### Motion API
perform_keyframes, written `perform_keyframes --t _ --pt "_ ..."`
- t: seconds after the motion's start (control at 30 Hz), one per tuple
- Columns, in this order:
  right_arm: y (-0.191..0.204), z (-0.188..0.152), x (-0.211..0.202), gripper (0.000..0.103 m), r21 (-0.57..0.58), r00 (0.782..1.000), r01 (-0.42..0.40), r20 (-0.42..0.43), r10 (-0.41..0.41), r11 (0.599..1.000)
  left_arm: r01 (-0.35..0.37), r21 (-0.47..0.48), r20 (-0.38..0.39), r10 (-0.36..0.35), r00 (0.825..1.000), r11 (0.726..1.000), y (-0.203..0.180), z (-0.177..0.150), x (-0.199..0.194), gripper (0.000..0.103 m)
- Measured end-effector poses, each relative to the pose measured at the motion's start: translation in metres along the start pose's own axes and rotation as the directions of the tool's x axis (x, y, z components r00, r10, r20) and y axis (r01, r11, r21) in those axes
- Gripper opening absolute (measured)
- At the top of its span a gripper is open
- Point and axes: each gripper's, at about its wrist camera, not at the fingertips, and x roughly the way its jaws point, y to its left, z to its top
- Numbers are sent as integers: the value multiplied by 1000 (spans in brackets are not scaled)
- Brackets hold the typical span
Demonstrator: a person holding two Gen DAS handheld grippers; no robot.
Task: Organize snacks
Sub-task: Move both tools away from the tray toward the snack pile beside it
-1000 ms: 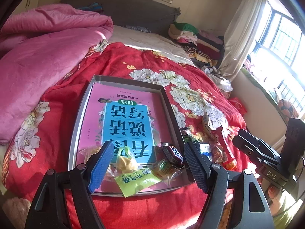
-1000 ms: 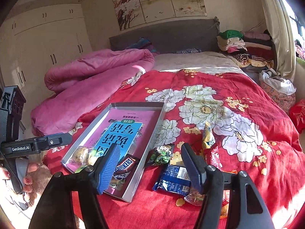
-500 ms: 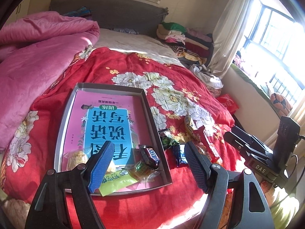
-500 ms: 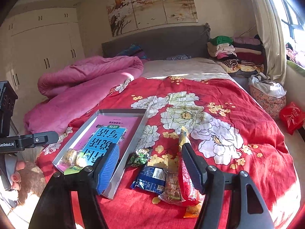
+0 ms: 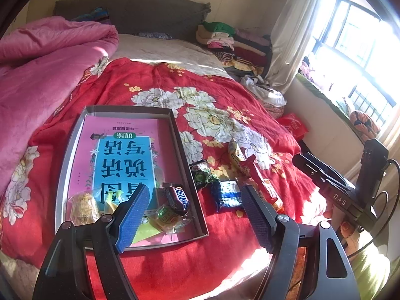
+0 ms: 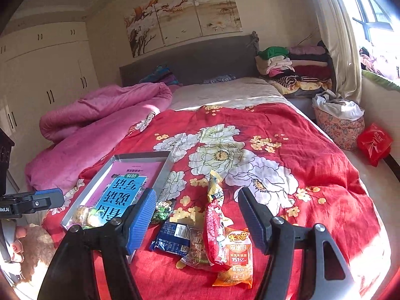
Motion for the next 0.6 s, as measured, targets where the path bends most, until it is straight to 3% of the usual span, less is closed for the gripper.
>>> perform_keyframes --t 0.6 --pt "-22 -13 15 68 6 997 39 -65 -38 999 17 69 -96 -10 995 997 -46 -8 43 78"
